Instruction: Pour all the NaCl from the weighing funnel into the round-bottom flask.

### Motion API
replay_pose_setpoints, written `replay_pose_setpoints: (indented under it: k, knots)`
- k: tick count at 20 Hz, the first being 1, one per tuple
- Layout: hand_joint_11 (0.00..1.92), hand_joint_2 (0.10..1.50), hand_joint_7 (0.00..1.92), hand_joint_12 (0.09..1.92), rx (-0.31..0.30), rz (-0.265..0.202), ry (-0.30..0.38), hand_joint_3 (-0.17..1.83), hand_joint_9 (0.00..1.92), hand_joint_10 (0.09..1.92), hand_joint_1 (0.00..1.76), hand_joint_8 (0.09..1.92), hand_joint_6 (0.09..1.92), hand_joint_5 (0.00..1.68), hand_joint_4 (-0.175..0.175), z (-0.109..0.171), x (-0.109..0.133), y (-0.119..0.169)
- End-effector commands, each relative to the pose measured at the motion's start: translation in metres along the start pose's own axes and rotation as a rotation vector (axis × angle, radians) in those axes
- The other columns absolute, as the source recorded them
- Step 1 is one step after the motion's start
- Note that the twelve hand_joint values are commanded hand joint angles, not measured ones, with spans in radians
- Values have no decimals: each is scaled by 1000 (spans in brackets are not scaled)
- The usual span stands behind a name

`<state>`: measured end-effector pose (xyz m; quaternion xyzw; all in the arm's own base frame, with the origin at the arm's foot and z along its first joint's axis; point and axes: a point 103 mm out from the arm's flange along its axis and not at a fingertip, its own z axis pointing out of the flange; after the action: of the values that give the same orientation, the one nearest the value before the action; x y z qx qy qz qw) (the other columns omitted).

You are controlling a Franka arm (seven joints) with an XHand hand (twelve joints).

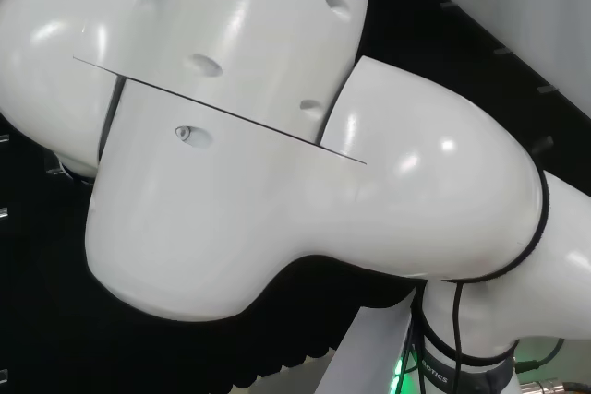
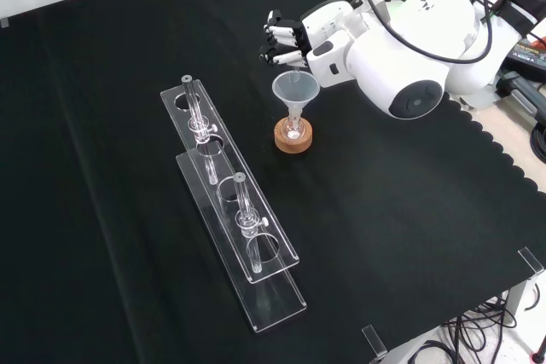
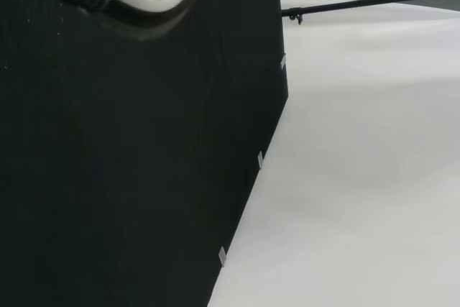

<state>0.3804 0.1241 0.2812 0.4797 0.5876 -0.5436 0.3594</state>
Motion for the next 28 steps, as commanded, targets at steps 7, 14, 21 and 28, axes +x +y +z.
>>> replay_pose_setpoints:
  k: [7,14,21,28]
  knots:
    - [954,742,482,944,0,13,225,458,1066,242,1123,707,493,1329,175,18,-11,-1]
    - [955,743,482,943,-27,-2,438,458,1064,239,1123,707,493,1328,175,35,-18,-2]
    - [954,743,483,942,-36,22,667,457,1063,238,1122,708,494,1328,175,52,-28,-2]
    - [953,744,484,942,-26,33,852,456,1061,236,1122,708,495,1327,175,69,-35,1]
